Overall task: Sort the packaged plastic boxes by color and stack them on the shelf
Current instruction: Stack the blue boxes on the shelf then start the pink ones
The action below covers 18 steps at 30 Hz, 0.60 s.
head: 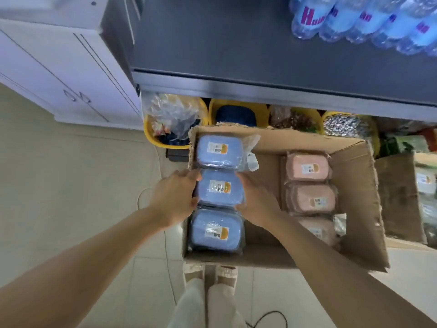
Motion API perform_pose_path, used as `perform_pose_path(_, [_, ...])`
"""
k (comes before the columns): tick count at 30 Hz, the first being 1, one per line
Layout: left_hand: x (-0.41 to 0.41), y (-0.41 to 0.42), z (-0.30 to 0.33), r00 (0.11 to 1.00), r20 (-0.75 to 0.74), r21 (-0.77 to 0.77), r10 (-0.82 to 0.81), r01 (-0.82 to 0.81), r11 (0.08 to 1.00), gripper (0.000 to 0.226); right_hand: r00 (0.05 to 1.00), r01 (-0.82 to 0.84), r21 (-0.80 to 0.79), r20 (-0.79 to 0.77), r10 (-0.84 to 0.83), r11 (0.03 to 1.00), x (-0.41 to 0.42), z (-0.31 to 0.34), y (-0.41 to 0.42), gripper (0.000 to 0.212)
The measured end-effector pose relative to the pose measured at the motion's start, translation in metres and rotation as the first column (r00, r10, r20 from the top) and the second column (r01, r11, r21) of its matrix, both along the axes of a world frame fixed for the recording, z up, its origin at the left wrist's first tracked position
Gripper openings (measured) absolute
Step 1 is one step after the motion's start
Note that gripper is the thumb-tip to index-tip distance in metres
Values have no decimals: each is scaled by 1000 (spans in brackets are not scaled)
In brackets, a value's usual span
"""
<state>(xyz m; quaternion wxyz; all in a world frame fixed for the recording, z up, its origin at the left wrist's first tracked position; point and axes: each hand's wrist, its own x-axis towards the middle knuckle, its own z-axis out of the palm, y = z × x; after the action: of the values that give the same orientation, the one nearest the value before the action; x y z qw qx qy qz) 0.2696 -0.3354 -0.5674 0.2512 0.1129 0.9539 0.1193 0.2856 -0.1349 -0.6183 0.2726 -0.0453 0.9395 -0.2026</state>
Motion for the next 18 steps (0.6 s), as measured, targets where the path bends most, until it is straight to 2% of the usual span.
perform_pose_path(4, [13,-2,-25,1000,22,-7,-14,14,1000,46,981,-149,117,-107,162,982,-4,-35,-8,86])
perform_pose_path(8, [26,3,-39,999,4,6,-33,33,999,46,950,-203,213,-193,245,956,-5,-55,-10,91])
perform_pose_path(13, [38,4,-40,999,-22,10,-28,29,1000,42,969,-88,60,-225,99,994,-2,-46,-1,84])
perform_pose_path(18, [51,9,-30,1000,25,49,14,-15,999,36,976,68,-72,-201,-82,995,8,-1,28,80])
